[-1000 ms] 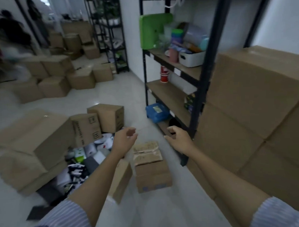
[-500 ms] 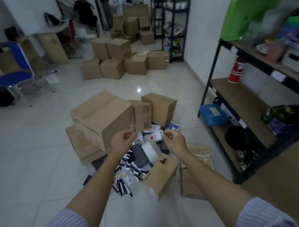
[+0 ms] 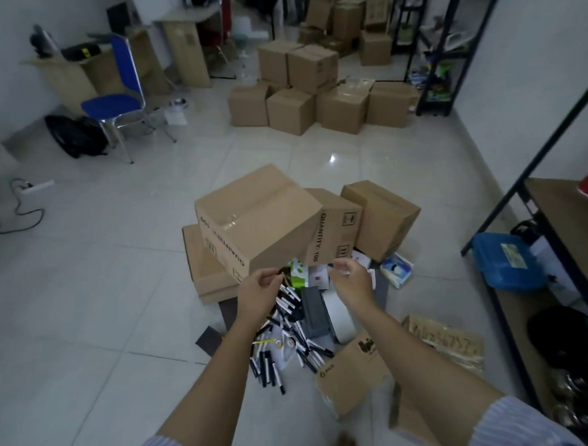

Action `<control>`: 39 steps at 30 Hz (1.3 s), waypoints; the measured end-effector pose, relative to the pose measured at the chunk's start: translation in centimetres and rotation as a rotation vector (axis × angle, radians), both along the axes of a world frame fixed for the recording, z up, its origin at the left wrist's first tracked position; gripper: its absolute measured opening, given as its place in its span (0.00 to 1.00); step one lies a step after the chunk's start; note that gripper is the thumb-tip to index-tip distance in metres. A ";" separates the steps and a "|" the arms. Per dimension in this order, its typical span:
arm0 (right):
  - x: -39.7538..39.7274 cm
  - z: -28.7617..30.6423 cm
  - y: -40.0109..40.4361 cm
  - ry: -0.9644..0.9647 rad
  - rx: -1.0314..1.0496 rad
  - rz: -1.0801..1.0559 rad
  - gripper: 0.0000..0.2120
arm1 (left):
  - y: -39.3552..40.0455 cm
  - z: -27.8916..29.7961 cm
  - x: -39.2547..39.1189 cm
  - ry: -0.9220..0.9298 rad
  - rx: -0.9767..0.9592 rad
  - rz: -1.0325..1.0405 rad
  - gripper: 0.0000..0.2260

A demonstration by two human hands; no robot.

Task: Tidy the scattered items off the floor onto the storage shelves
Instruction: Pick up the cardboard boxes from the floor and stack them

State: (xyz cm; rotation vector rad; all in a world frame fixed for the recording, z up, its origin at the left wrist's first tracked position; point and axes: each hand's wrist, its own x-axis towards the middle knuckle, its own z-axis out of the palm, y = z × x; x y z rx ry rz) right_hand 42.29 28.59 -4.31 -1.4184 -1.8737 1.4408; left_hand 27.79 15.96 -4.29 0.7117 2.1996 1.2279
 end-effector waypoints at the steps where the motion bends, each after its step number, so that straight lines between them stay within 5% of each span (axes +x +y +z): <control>1: -1.0 -0.3 1.2 -0.003 -0.009 0.020 0.16 | 0.9 -0.2 -0.7 -0.019 0.003 0.027 0.13; 15: -16.3 -4.9 14.1 -0.045 -0.170 0.134 0.13 | 11.2 -4.5 -12.1 -0.202 -0.083 0.298 0.16; 21: -23.2 -7.7 19.3 -0.191 -0.225 0.127 0.04 | 15.2 -7.7 -18.8 -0.343 -0.216 0.420 0.38; 24: -26.3 -8.9 21.7 -0.275 -0.171 0.174 0.17 | 16.7 -10.6 -22.7 -0.398 -0.289 0.467 0.43; 27: -28.9 -11.3 23.3 -0.375 -0.082 0.197 0.17 | 17.8 -14.2 -25.4 -0.515 -0.244 0.530 0.34; 30: -30.9 -13.7 24.0 -0.383 -0.056 0.139 0.19 | 18.6 -17.5 -26.6 -0.534 -0.176 0.653 0.46; 39: -32.7 -17.7 27.9 -0.594 -0.022 0.080 0.64 | 19.9 -16.7 -28.9 -0.328 -0.157 0.569 0.38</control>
